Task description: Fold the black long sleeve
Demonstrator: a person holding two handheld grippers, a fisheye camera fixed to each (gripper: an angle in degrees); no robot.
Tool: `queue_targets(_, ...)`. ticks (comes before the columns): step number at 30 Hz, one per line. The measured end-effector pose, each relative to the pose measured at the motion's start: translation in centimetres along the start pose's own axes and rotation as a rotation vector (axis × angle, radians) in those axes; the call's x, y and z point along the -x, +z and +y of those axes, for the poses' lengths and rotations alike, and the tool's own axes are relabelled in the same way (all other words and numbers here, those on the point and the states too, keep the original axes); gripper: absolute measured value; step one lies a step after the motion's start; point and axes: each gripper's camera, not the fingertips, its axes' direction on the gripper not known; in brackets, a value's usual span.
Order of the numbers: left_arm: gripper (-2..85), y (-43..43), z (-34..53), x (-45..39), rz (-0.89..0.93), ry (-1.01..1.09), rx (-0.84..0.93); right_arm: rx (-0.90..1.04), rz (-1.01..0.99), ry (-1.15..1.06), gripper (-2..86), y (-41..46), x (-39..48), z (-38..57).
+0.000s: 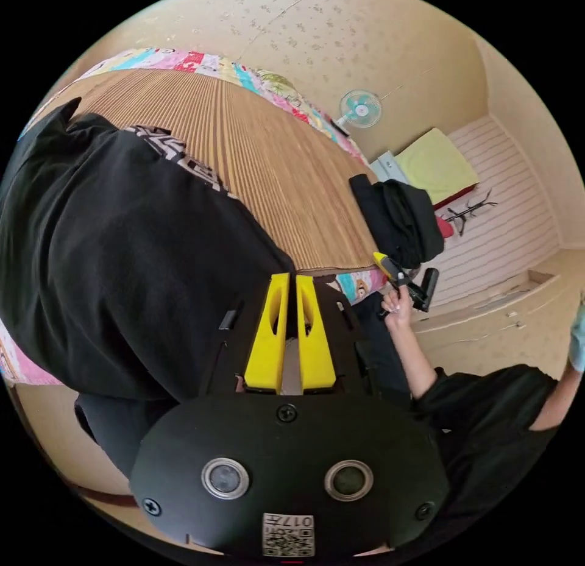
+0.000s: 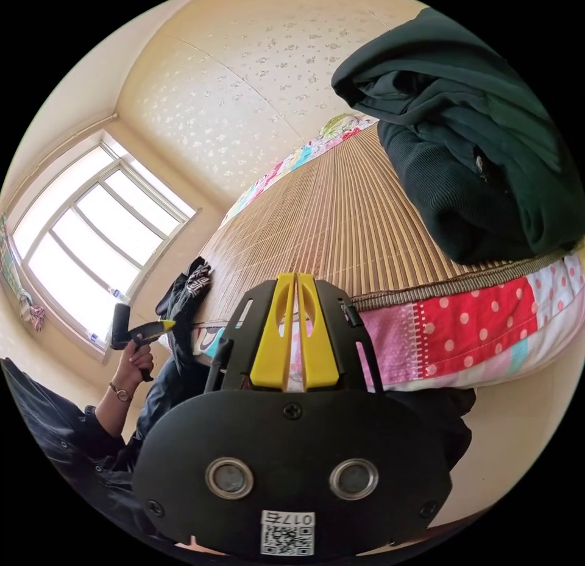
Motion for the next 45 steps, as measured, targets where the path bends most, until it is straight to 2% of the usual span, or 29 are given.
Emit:
queue_targets(2,0.9,-4.2,2.2,-2.4,0.161,0.112,-0.073,-0.002,0.001,-0.004,0.5,-0.2,-0.3,0.4)
queue_targets(4,0.4,-10.4,5.3,-6.4,0.399,0.306,-0.193,-0.003,0.001,-0.002,0.5,-0.4,-0.7,0.7)
queue_targets(6,0.2,-14.6,7.0,-9.9,0.558,0.470,-0.226,-0.004,0.000,0.002,0.5,-0.7,-1.1,1.1)
queue_targets(10,-0.1,-24.2,10.8,-18.5,0.735,0.804,-0.398,-0.006,-0.003,0.017,0.5,-1.7,-2.2,2.1)
queue_targets(13,-0.3,-28.8,11.7,-21.2,0.958,0.924,-0.562,-0.016,-0.035,-0.051,0.7,-3.0,-1.9,3.1)
queue_targets(15,-0.4,-30.4,11.4,-22.7,1.024,0.959,-0.620,0.006,-0.134,-0.143,0.9,-3.7,-1.2,3.7)
queue_targets(18,-0.5,-31.3,9.9,-26.6,0.990,0.971,-0.587,0.068,-0.367,-0.249,1.5,-4.4,1.0,4.8)
queue_targets(22,-0.5,-30.0,8.2,-30.3,1.075,0.959,-0.562,0.164,-0.675,-0.472,3.1,-5.8,7.0,7.2)
queue_targets(26,-0.5,-29.6,7.4,-33.7,1.020,0.927,-0.570,0.243,-0.977,-0.690,5.5,-8.8,12.9,10.5)
queue_targets(29,-0.4,-29.6,6.4,-35.2,1.016,0.859,-0.572,0.193,-1.067,-0.783,6.8,-12.1,15.2,13.0)
queue_targets(36,-0.5,-27.2,5.1,-38.6,0.905,0.831,-0.536,0.125,-1.067,-0.753,7.5,-17.0,18.7,16.9)
queue_targets(39,-0.5,-25.0,4.2,-39.6,0.925,0.824,-0.510,0.141,-0.914,-0.847,8.4,-17.6,20.7,19.6)
queue_targets(41,-0.5,-23.5,3.4,-40.1,0.941,0.812,-0.484,0.227,-0.797,-0.860,9.5,-16.3,21.7,21.3)
queue_targets(45,-0.6,-20.8,2.2,-41.2,0.960,0.801,-0.453,0.288,-0.748,-0.860,11.2,-14.8,22.7,23.1)
